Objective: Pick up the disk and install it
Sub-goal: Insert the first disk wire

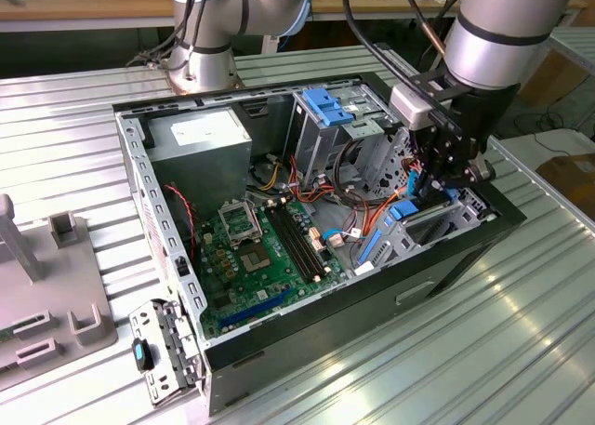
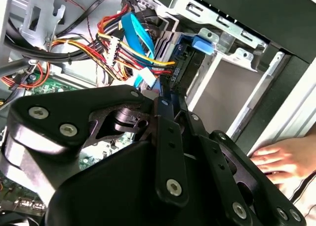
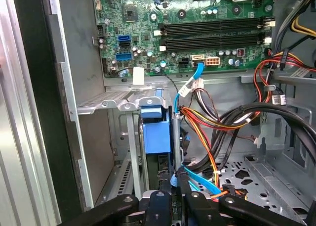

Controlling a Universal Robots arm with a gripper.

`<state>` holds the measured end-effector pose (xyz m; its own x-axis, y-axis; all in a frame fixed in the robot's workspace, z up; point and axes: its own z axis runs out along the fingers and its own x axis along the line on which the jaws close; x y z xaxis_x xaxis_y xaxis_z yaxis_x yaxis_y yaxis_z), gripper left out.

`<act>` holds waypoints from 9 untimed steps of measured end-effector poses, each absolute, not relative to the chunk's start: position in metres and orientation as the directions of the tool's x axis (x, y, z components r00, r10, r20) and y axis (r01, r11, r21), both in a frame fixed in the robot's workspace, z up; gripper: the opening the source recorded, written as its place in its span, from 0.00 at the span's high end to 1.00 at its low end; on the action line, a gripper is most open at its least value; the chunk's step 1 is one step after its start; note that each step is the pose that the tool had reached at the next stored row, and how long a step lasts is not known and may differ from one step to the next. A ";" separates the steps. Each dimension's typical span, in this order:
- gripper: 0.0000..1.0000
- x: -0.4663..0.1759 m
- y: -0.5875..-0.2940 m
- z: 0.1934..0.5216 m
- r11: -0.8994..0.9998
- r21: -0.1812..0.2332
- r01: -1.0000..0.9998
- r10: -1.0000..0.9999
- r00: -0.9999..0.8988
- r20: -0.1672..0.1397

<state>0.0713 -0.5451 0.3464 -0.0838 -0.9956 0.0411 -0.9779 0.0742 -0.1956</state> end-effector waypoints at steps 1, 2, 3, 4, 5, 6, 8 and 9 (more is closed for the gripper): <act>0.82 0.071 -0.545 0.348 0.074 -0.196 -0.978 -0.996 -0.084 0.041; 0.82 0.071 -0.545 0.350 0.075 -0.196 -0.978 -0.996 -0.084 0.041; 0.82 0.071 -0.545 0.351 0.075 -0.196 -0.978 -0.996 -0.084 0.041; 0.82 0.071 -0.545 0.355 0.075 -0.196 -0.978 -0.996 -0.085 0.041; 0.82 0.071 -0.545 0.358 0.076 -0.196 -0.978 -0.995 -0.086 0.041; 0.82 0.073 -0.545 0.360 0.079 -0.196 -0.977 -0.995 -0.089 0.041; 0.82 0.077 -0.545 0.361 0.088 -0.196 -0.977 -0.994 -0.098 0.041; 0.82 0.081 -0.545 0.361 0.089 -0.196 -0.977 -0.994 -0.099 0.040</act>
<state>0.0812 -0.5446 0.3608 -0.0990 -0.9943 0.0403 -0.9766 0.0893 -0.1955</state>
